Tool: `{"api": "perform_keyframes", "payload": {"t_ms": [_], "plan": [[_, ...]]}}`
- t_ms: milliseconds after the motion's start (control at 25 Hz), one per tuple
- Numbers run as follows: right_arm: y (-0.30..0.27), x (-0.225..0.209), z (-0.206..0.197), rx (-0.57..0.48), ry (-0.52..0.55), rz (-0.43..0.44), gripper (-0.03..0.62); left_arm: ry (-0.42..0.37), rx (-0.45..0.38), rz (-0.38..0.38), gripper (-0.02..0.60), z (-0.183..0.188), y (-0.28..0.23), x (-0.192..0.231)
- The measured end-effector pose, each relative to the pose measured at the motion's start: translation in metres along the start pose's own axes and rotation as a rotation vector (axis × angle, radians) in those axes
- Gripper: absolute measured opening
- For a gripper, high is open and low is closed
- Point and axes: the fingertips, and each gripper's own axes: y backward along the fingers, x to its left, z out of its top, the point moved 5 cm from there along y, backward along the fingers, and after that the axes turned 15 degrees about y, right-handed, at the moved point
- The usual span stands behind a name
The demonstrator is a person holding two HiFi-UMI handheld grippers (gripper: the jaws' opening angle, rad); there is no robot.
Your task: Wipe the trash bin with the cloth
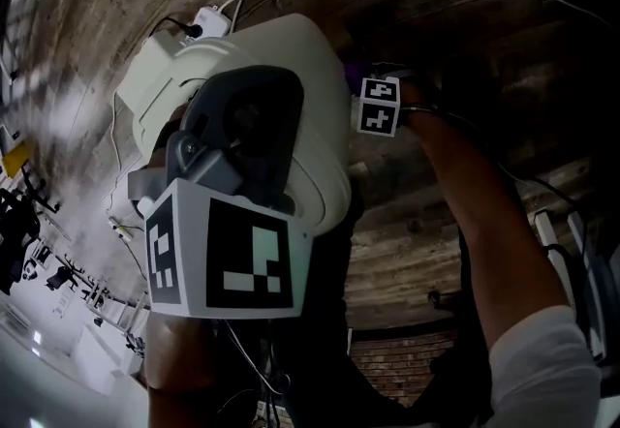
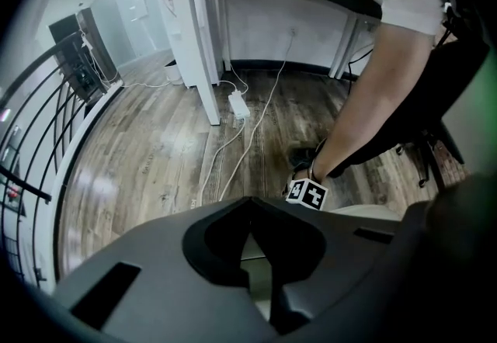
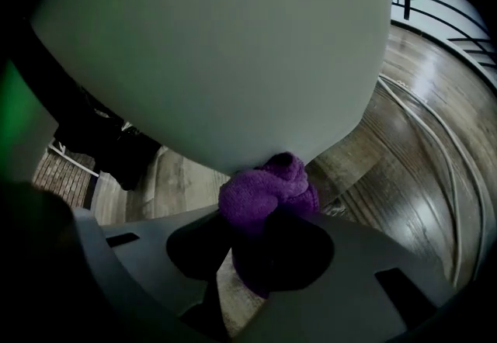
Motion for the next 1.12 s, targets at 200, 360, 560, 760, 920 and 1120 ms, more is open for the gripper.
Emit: {"api": "perform_keyframes", "payload": {"t_ms": [200, 360, 560, 760, 920, 1120], "plan": [[-0.004, 0.05, -0.002, 0.056, 0.103, 0.101, 0.11, -0.02, -0.02, 0.026, 0.005, -0.001, 0.0, -0.001], [0.012, 0.083, -0.001, 0.085, 0.156, 0.162, 0.11, -0.04, -0.034, 0.035, 0.005, -0.003, -0.002, -0.001], [0.049, 0.097, 0.002, 0.09, 0.093, 0.176, 0.11, -0.051, -0.058, 0.067, 0.005, -0.004, -0.006, -0.001], [0.093, 0.094, 0.01, 0.089, 0.045, 0.159, 0.11, -0.019, -0.172, 0.093, 0.005, 0.013, 0.021, -0.005], [0.127, 0.088, 0.016, 0.097, 0.008, 0.12, 0.11, 0.066, -0.247, 0.025, 0.003, 0.018, 0.055, -0.017], [0.166, 0.075, 0.024, 0.121, -0.077, 0.037, 0.11, 0.103, -0.26, -0.038, 0.005, 0.001, 0.09, -0.035]]}}
